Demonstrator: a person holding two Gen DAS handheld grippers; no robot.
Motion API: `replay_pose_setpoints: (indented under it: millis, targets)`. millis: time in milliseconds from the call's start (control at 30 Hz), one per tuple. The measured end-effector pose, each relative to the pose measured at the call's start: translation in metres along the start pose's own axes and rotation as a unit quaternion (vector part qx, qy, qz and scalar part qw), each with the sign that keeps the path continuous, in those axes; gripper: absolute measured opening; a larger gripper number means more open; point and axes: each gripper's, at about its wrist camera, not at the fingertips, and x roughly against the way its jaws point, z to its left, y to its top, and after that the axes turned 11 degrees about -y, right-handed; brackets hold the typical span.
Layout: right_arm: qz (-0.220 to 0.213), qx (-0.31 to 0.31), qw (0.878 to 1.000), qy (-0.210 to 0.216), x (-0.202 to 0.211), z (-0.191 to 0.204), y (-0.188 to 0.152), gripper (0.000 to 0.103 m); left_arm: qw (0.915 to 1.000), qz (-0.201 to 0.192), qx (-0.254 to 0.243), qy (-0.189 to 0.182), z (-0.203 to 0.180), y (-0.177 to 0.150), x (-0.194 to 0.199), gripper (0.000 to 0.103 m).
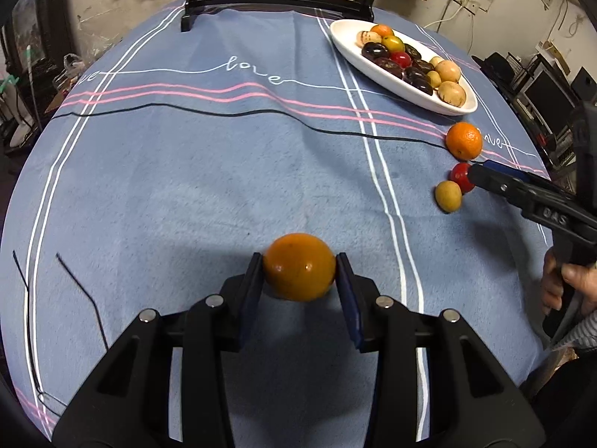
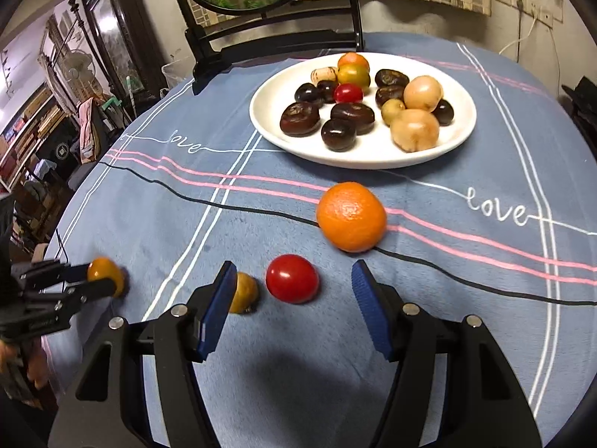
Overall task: Organize fruits
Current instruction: 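Grasp a red tomato with the right tool while the left tool holds its fruit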
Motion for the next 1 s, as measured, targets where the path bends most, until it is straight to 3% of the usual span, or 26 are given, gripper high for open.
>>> replay_pose_setpoints:
  millis: [233, 467, 1000]
  targets:
    - [0.009, 0.000, 1.000, 0.009, -0.006, 0.001, 0.001, 0.052, 1.0000, 0.000, -0.003, 0.001, 0.001, -0.001, 0.000, 0.039]
    - [0.025, 0.002, 1.000, 0.015, -0.013, 0.000, -0.002, 0.038, 1.0000, 0.002, -0.006, 0.001, 0.000, 0.002, -0.001, 0.039]
    - [0.037, 0.013, 0.999, 0.013, -0.020, 0.003, -0.002, 0.033, 0.9986, 0.009, -0.037, 0.038, -0.012, 0.008, -0.009, 0.040]
